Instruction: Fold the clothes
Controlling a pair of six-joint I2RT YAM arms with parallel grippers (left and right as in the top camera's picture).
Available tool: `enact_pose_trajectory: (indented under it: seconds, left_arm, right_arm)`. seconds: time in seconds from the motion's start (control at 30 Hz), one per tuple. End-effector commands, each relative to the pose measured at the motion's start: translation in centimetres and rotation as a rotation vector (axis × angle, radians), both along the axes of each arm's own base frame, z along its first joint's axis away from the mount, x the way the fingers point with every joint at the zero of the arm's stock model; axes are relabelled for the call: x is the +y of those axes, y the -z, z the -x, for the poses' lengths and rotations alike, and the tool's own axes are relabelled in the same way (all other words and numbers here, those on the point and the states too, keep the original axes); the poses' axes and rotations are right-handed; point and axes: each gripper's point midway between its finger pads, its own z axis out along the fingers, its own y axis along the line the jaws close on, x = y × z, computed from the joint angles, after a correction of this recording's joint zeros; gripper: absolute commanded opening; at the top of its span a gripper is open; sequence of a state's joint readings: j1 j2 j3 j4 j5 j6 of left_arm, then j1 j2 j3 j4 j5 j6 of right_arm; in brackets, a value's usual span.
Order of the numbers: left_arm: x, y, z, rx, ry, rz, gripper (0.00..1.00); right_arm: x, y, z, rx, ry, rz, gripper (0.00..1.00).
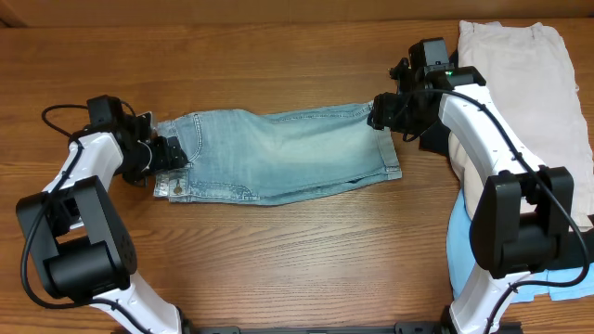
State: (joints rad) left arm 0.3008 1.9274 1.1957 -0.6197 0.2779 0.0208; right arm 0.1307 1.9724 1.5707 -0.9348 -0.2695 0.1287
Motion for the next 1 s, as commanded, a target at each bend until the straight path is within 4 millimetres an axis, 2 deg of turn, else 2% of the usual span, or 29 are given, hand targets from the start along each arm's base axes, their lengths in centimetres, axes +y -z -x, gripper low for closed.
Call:
enact_pose_trajectory:
  seconds: [0.0, 0.03, 0.17, 0.33, 0.43, 0.53, 0.67, 0.97]
  left_arm:
    - [-1.6, 2.9, 2.4, 0.088, -0.022, 0.045, 0.76]
    - [-1.7, 3.1, 2.5, 0.090, -0.029, 0.048, 0.73]
    - [-2.3, 3.3, 2.4, 0.085, -0.022, 0.047, 0.40]
    - [-2.3, 3.2, 2.0, 0.072, -0.017, 0.044, 0.15]
    - [-2.1, 2.7, 1.5, 0.061, -0.018, 0.041, 0.04]
    - [-1.7, 1.4, 0.6, 0.047, -0.017, 0.032, 0.04]
    - [-0.5, -1.6, -1.1, 0.037, -0.027, -0.004, 0.04]
    - [1.2, -11.4, -4.4, -0.018, -0.014, -0.070, 0.04]
  right_arm:
    - [-0.1, -1.3, -0.6, -0.044, -0.002, 0.004, 0.58]
    - [-0.1, -1.3, -0.7, -0.045, -0.002, 0.003, 0.57]
    - [-0.1, -1.3, -0.7, -0.047, -0.001, 0.003, 0.54]
    - [-0.1, -1.3, -0.6, -0.041, -0.002, 0.003, 0.51]
    - [-0.1, -1.2, -0.4, -0.033, -0.002, 0.003, 0.49]
    - [-0.1, -1.2, -0.2, -0.024, 0.000, 0.000, 0.49]
    - [0.0, -1.2, 0.1, -0.010, -0.001, -0.008, 0.45]
    - [1.5, -0.9, 1.2, 0.047, 0.021, -0.079, 0.31]
